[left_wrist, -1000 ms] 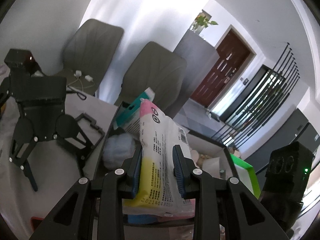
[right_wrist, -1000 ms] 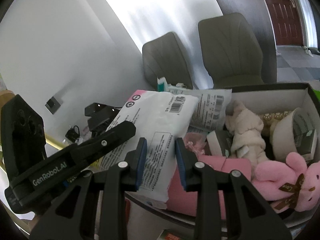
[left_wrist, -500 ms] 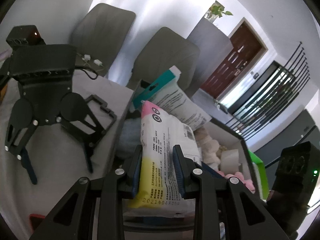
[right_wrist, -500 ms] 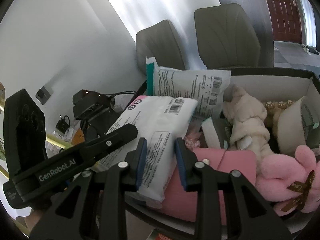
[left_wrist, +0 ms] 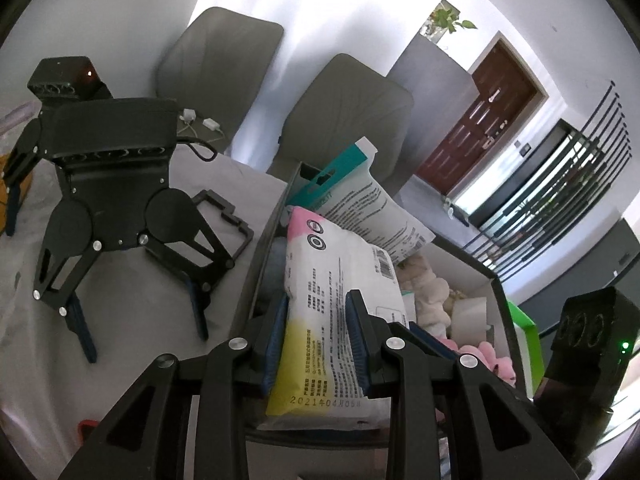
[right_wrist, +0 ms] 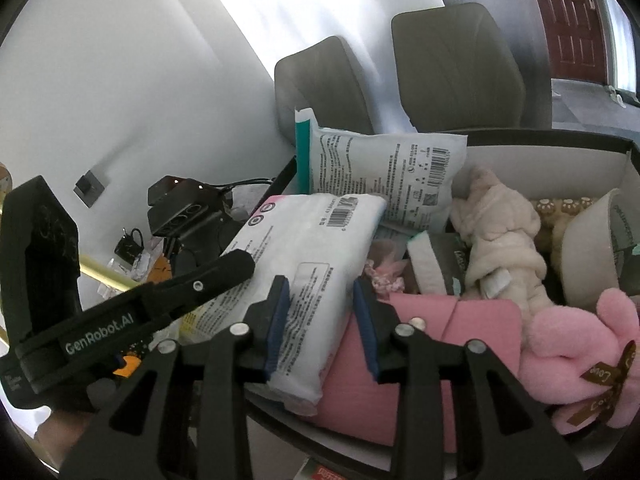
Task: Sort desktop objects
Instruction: 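Lower the wet-wipe pack into the dark box beside the pink plush, then open the right gripper and release the pack in the dark box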
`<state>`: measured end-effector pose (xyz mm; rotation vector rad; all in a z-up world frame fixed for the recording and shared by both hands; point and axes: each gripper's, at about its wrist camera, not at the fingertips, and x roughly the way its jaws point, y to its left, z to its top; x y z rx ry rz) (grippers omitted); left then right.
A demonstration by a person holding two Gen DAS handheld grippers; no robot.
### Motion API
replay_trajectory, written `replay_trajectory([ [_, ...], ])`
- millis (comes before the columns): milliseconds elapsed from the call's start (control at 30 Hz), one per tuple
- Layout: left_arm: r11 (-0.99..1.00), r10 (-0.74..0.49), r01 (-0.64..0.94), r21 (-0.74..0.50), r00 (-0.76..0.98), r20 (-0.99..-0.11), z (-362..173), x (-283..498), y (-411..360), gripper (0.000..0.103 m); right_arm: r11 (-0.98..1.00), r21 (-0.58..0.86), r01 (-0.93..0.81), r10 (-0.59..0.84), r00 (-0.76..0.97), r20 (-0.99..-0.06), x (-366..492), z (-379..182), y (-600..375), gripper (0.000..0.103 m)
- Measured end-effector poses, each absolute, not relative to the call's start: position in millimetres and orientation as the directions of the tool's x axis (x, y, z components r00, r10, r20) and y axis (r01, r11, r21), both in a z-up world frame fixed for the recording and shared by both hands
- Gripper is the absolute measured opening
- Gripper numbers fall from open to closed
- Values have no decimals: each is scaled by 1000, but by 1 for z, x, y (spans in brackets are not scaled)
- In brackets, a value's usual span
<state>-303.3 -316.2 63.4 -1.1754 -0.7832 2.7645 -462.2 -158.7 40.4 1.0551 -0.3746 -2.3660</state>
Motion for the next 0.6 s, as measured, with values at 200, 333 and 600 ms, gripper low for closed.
replay_trajectory([
  [200,-869,197,166,-466,-747,-634,78,-294,-323,35,-835,438,333,-546,-596,-588,-460,49,-151,43],
  [333,-872,192,163,-462,-753,-629,80,-293,-321,36,-841,426,334,-537,-616,-576,-457,55,-148,43],
  [600,-888,182,150,-435,-754,-632,85,-295,-309,36,-822,459,337,-561,-620,-548,-455,64,-140,43],
])
